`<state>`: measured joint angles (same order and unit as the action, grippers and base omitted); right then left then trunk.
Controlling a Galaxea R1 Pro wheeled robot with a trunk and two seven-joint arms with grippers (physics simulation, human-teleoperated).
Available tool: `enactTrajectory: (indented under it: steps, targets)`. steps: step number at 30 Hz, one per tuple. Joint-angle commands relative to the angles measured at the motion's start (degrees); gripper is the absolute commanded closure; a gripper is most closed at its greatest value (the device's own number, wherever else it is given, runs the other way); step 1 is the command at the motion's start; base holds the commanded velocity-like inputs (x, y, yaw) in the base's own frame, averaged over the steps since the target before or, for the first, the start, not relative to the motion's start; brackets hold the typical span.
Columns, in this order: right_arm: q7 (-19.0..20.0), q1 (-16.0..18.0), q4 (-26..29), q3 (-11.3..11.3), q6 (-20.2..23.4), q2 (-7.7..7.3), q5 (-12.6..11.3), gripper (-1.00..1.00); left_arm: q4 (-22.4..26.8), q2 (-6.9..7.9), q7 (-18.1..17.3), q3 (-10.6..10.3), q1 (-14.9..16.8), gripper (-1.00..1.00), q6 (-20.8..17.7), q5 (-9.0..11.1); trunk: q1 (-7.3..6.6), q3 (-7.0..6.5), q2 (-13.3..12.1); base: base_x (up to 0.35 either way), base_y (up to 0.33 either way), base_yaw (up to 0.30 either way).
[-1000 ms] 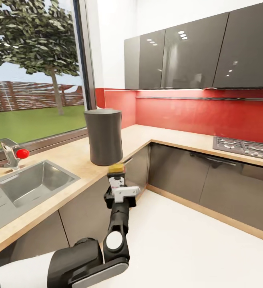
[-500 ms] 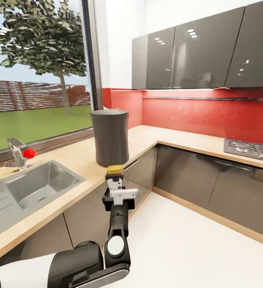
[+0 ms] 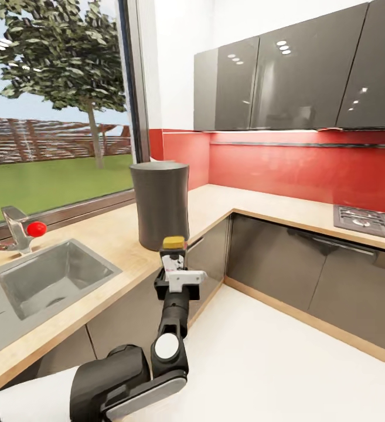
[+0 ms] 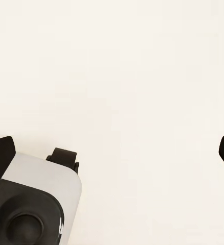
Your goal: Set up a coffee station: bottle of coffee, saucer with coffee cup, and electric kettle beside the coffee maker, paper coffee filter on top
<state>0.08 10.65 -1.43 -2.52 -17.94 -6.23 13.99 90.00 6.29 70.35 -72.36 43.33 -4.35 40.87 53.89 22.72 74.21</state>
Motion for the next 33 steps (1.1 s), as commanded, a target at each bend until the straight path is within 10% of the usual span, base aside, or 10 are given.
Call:
enactTrajectory:
  steps: [1, 8, 19, 33]
  targets:
    - [0.0, 0.1, -0.2, -0.2, -0.3, -0.01, 0.0, -1.0, 0.1, 0.04, -2.2, 2.7, 0.1, 1.0, -2.4, 0.1, 0.0, 0.07, 0.0, 0.009, 0.0, 0.0]
    - [0.0, 0.1, -0.2, -0.2, -0.3, -0.01, 0.0, -1.0, 0.4, 2.12, -10.3, 11.6, 0.1, 1.0, -6.8, 0.1, 0.0, 0.07, 0.0, 0.003, 0.0, 0.0]
    - [0.0, 0.1, -0.2, -0.2, -0.3, -0.01, 0.0, -1.0, 0.6, 14.09, -40.5, 23.0, 0.1, 1.0, -4.6, 0.2, 0.0, 0.07, 0.0, 0.0, 0.0, 0.0]
    - [0.0, 0.1, -0.2, -0.2, -0.3, -0.01, 0.0, -1.0, 0.2, 18.89, -45.8, 26.0, 0.1, 1.0, -4.6, 0.2, 0.0, 0.07, 0.0, 0.0, 0.0, 0.0]
